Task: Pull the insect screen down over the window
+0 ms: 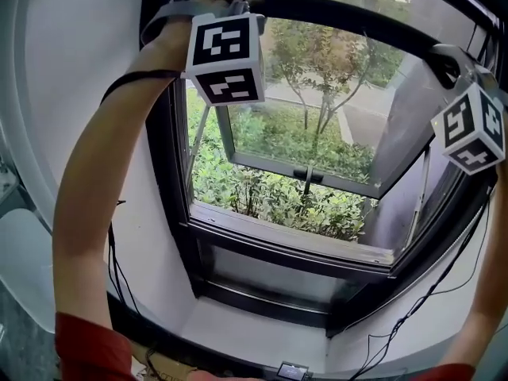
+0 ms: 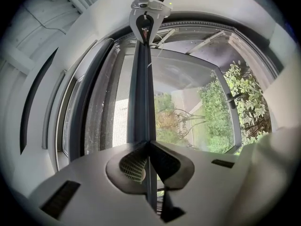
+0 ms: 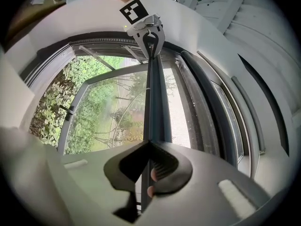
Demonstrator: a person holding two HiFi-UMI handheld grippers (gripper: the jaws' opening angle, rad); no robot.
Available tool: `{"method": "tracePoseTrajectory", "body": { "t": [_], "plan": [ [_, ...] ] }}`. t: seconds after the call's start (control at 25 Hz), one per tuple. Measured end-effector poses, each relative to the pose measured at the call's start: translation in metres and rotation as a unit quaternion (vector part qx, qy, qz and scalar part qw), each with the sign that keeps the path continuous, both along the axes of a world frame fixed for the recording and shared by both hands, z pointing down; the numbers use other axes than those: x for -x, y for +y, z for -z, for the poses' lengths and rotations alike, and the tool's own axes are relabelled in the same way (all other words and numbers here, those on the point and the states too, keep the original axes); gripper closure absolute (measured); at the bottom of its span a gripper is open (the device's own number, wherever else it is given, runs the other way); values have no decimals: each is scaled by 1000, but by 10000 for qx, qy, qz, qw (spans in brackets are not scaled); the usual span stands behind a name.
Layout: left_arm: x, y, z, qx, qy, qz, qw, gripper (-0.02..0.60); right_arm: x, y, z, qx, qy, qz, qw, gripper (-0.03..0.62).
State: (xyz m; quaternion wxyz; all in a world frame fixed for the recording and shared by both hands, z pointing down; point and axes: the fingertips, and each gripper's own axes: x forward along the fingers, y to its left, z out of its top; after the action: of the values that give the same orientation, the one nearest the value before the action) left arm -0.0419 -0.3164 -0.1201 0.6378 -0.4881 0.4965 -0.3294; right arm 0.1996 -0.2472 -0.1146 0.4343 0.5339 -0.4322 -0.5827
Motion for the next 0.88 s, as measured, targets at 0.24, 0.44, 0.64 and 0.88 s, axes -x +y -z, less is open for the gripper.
{"method": "tracePoseTrajectory", "body": {
  "t": [0.24, 0.44, 0.64, 0.88],
  "plan": [
    [-2, -1, -20, 24, 17, -81, 10000, 557, 1, 3, -18, -34, -15, 78, 10000, 568],
    [-1, -1, -39, 90, -11, -95, 9999, 557, 1, 2, -37, 71, -41, 106, 9999, 568],
    [-2, 2, -59, 142, -26, -127, 9998, 557, 0, 5, -57, 135, -90, 173, 9997, 569],
    [2, 4, -87, 180, -51, -131, 9997, 557, 3, 5, -85, 199, -96, 265, 9994, 568]
  ]
}}
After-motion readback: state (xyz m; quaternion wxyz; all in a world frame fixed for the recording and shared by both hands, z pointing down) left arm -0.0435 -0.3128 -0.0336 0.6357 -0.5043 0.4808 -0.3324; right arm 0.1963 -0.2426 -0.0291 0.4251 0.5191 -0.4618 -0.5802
